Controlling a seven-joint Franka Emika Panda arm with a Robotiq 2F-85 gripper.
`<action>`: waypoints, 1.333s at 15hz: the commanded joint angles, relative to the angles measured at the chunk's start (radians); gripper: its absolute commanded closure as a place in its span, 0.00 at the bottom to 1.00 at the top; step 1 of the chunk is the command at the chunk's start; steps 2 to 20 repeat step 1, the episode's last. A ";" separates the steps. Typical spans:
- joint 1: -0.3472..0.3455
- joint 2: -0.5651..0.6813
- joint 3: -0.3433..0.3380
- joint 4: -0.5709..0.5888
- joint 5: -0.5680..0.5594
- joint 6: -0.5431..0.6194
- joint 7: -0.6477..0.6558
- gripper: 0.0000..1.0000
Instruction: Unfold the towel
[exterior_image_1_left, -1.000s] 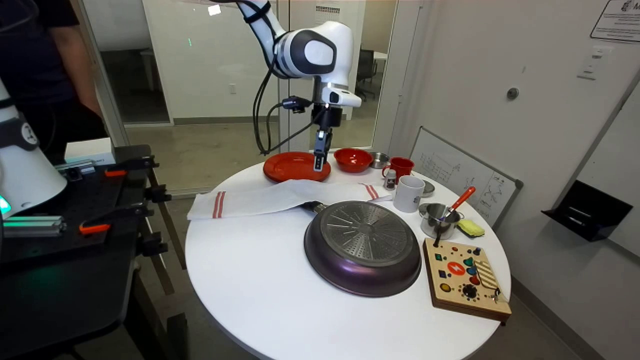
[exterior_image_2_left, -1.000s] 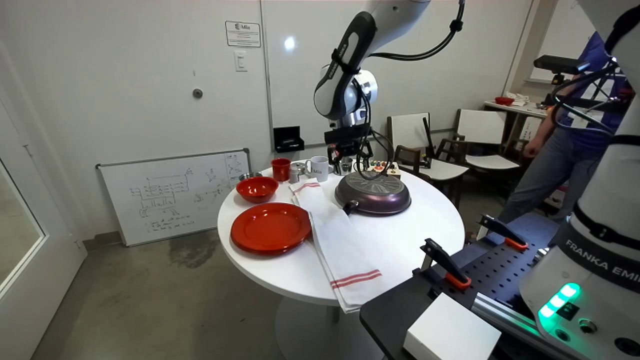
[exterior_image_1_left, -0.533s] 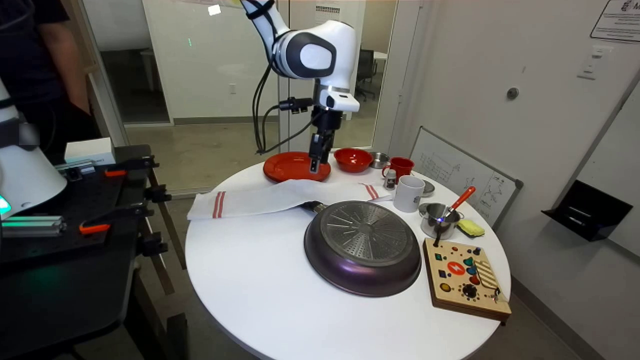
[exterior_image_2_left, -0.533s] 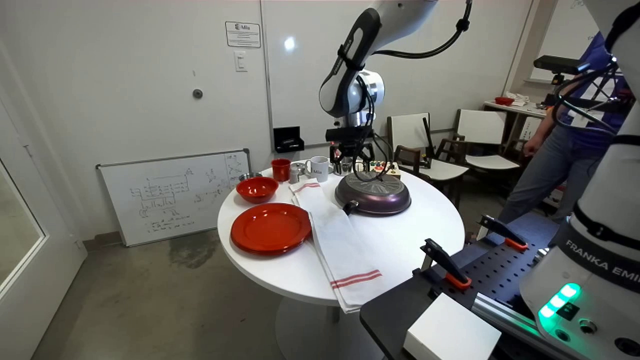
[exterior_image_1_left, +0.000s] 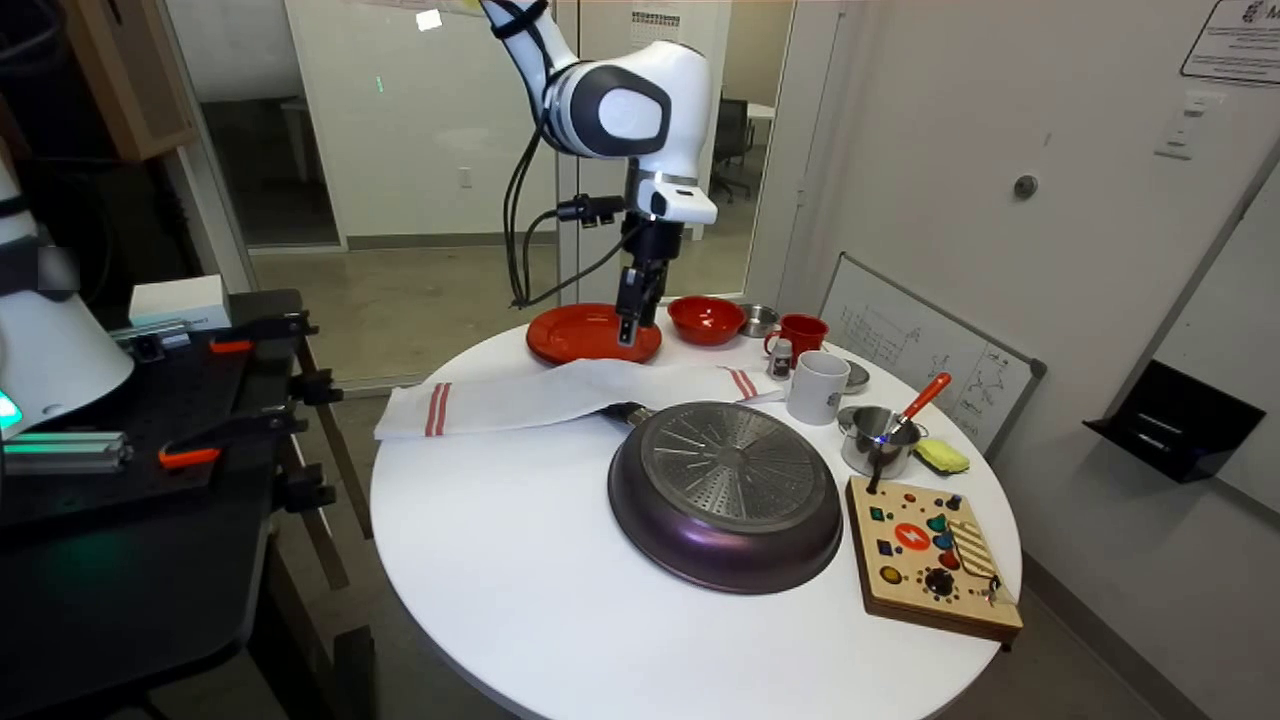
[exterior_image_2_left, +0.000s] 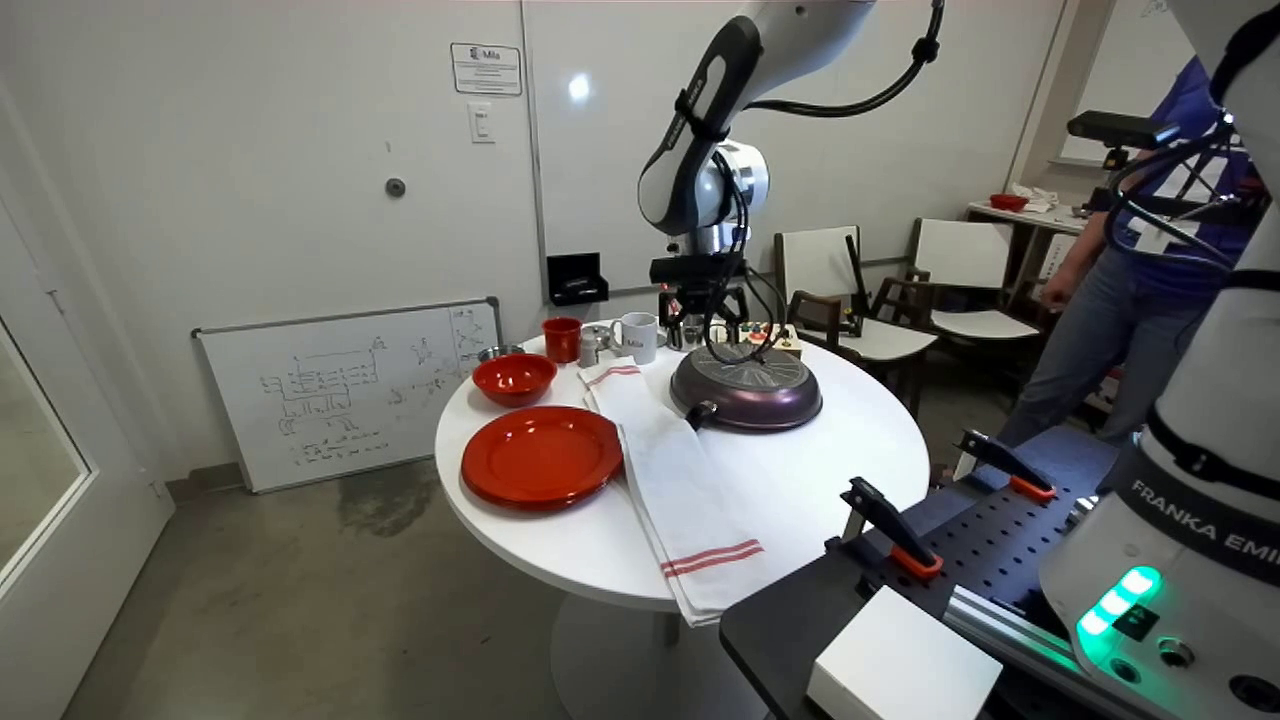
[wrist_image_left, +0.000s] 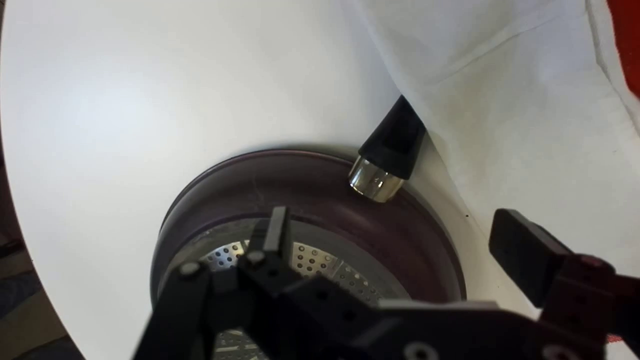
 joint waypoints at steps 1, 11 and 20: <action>-0.002 0.001 0.002 0.002 -0.002 -0.002 0.001 0.00; -0.002 0.001 0.002 0.002 -0.002 -0.002 0.001 0.00; -0.002 0.001 0.002 0.002 -0.002 -0.002 0.001 0.00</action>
